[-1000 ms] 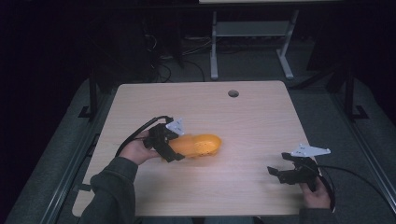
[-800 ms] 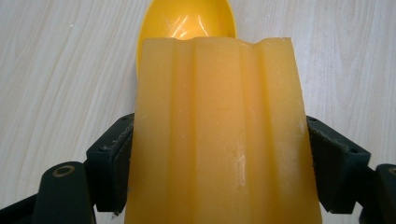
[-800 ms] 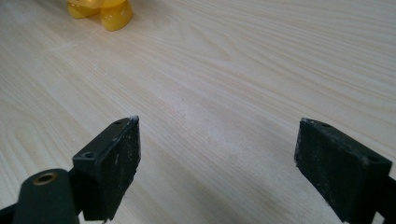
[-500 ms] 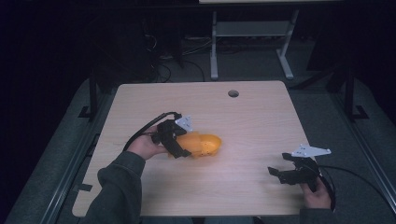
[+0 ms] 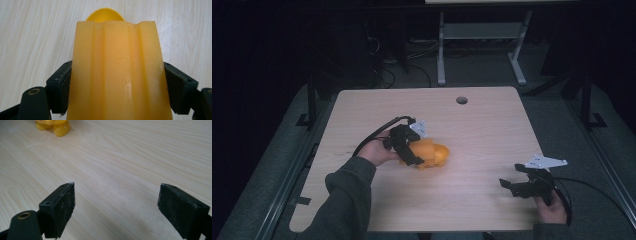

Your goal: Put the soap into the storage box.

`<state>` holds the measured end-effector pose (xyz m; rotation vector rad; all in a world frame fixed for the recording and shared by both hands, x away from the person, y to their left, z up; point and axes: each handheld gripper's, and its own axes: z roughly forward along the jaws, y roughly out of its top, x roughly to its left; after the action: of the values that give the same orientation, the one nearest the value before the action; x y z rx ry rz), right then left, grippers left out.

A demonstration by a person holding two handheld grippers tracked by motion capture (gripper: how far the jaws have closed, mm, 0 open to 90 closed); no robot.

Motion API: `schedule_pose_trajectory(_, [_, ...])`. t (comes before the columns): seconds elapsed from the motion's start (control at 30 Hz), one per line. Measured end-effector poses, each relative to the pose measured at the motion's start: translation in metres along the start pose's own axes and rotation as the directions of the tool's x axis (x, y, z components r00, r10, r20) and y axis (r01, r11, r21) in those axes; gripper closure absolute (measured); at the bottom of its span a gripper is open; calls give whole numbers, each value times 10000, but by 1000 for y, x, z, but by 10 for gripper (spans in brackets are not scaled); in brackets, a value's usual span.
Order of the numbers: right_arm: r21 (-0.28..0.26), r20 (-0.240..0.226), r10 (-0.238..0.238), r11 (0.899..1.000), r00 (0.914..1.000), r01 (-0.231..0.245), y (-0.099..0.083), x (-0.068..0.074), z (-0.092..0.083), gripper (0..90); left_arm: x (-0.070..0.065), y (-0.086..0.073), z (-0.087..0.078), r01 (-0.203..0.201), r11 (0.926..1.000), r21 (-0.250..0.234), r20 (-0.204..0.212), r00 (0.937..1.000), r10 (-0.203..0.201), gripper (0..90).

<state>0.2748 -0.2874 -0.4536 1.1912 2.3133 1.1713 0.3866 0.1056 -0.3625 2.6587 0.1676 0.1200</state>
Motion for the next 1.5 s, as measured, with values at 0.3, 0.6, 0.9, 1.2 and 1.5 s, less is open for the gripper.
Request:
schedule_pose_trajectory(0.3, [0, 2, 39, 10000, 10000, -39, 0, 0, 0, 139, 3, 5, 6, -84, 9999, -64, 116, 9999, 85, 208])
schedule_pose_trajectory(0.6, [-12, 9, 28, 10000, 10000, -28, 0, 0, 1, 139, 5, 8, 14, -148, 9999, -35, 164, 9998, 149, 208])
schedule_pose_trajectory(0.9, [54, 26, -15, 10000, 10000, 15, 1, 0, 1, 140, 11, 11, 18, -177, 9998, 75, 227, 9996, 175, 208])
schedule_pose_trajectory(1.2, [89, 37, -45, 10000, 10000, 45, 1, 1, 3, 139, 13, 19, 25, -315, 9994, 154, 403, 9987, 309, 208])
schedule_pose_trajectory(1.5, [78, 31, -52, 10000, 10000, 52, 1, 0, 2, 140, 17, 20, 33, -273, 9996, 113, 464, 9986, 267, 208])
